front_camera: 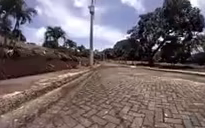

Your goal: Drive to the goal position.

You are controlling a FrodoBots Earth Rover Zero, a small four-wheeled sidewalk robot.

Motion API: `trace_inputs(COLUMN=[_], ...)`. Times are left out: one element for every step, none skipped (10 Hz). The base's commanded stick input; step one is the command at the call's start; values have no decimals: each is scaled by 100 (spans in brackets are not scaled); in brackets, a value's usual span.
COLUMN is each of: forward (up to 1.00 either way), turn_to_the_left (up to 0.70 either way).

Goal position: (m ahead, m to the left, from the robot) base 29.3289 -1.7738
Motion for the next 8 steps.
trace_inputs(forward=[85,85,85,85,85,85,85,85], turn_to_the_left=[0,0,0,0,0,0,0,0])
